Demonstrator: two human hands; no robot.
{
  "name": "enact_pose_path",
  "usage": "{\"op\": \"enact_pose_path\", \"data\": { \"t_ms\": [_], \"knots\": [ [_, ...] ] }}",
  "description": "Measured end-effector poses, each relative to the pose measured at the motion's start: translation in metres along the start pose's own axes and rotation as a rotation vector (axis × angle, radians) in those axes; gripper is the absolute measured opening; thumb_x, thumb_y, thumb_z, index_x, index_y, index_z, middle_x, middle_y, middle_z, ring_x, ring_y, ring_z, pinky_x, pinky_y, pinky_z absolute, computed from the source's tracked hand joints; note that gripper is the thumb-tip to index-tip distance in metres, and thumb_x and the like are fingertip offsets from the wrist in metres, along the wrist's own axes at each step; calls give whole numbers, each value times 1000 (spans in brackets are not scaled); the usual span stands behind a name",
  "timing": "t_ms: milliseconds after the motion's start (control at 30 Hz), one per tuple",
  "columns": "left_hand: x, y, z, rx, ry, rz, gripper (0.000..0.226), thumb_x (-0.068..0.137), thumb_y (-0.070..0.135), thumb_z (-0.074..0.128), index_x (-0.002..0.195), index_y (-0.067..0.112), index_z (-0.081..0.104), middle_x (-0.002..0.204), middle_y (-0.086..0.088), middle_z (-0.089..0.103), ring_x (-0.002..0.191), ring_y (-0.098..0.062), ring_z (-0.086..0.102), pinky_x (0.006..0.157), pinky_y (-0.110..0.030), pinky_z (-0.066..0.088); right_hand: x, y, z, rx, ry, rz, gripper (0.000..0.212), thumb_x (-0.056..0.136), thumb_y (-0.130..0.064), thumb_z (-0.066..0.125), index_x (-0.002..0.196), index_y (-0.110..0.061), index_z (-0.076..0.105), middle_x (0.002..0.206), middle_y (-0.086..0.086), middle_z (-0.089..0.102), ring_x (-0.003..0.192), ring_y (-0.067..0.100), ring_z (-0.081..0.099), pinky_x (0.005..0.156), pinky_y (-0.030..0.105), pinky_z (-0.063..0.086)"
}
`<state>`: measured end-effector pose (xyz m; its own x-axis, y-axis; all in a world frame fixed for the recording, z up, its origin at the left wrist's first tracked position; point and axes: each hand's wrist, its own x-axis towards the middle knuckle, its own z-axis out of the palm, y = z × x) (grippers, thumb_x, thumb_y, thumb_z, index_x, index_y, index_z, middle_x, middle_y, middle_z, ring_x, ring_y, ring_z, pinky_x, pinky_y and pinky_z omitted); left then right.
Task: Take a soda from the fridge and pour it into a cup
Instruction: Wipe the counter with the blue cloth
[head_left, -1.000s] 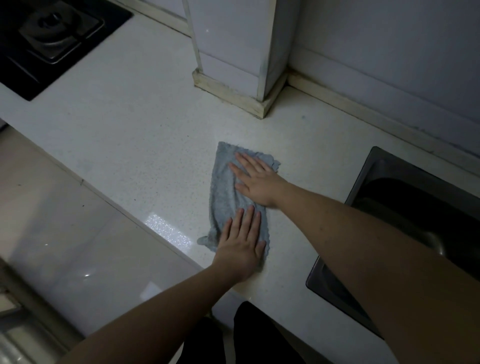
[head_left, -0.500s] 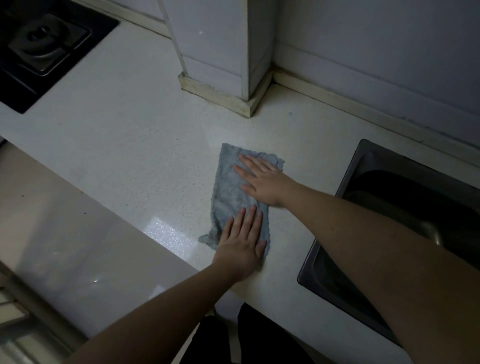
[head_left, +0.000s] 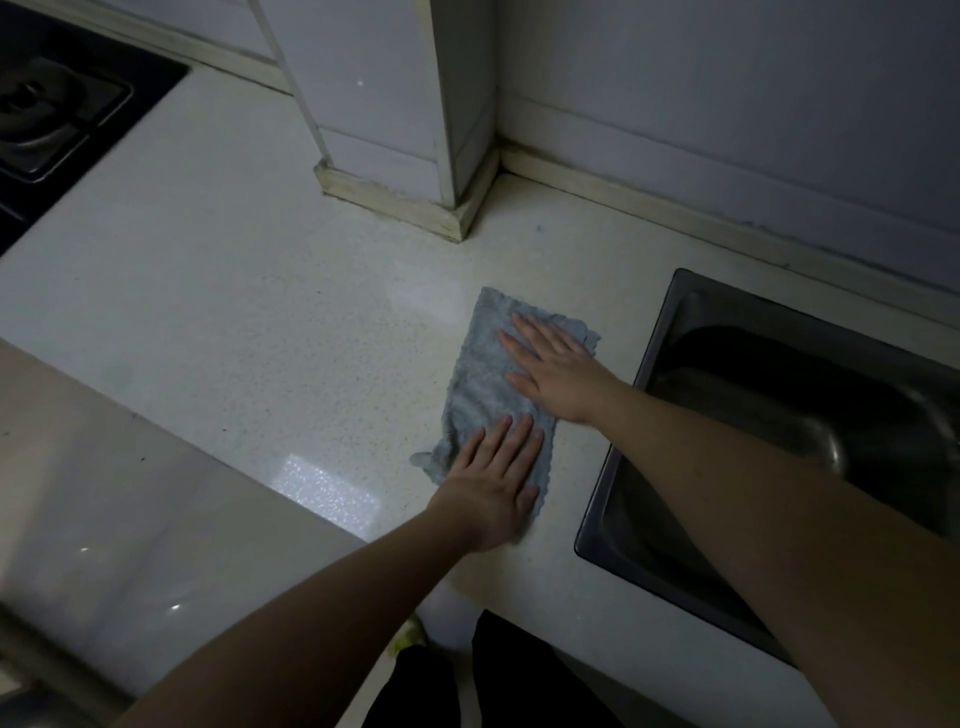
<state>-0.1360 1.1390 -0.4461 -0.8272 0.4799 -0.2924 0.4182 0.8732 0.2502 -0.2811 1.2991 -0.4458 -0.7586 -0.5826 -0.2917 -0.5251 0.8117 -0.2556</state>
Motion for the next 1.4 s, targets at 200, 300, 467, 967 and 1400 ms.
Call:
{"op": "enact_pose_path", "data": {
  "t_ms": [200, 300, 467, 967, 1400],
  "knots": [
    [-1, -3, 3, 9, 50, 46, 62, 100, 47, 21, 153, 14, 24, 159, -8, 23, 147, -29, 21, 116, -50, 23, -21, -4, 3, 43, 14, 157, 63, 100, -55, 14, 152, -30, -11, 159, -4, -20, 145, 11, -15, 115, 30, -13],
    [-2, -5, 4, 17, 57, 79, 62, 100, 47, 21, 153, 15, 24, 159, -7, 23, 147, -28, 19, 119, -50, 18, -29, -10, 6, 46, 14, 230, 63, 100, -54, 14, 152, -29, -12, 159, -4, -20, 145, 11, -16, 115, 31, -13],
    [-12, -18, 9, 60, 64, 175, 60, 100, 48, 26, 151, 17, 31, 158, -5, 28, 145, -25, 27, 118, -47, 23, -38, -27, 14, 72, -3, 364, 63, 100, -52, 12, 151, -27, -14, 158, -1, -23, 145, 13, -18, 116, 32, -13],
    [-74, -126, -2, 80, 14, 338, 62, 95, 60, -10, 150, 32, -20, 161, 4, -8, 149, -16, -9, 120, -37, -8, -50, -136, 41, 208, -42, 621, 68, 100, -54, 11, 148, -21, -23, 154, 6, -32, 143, 22, -25, 114, 39, -16],
    [-85, -156, -36, -102, 285, 244, 33, 95, 31, 42, 111, 15, 64, 116, -5, 64, 104, -25, 62, 91, -39, 49, -45, -227, 54, 163, 176, 828, 67, 98, -47, 31, 153, -14, 10, 159, 14, 10, 145, 31, 9, 117, 43, 6]
  ]
}}
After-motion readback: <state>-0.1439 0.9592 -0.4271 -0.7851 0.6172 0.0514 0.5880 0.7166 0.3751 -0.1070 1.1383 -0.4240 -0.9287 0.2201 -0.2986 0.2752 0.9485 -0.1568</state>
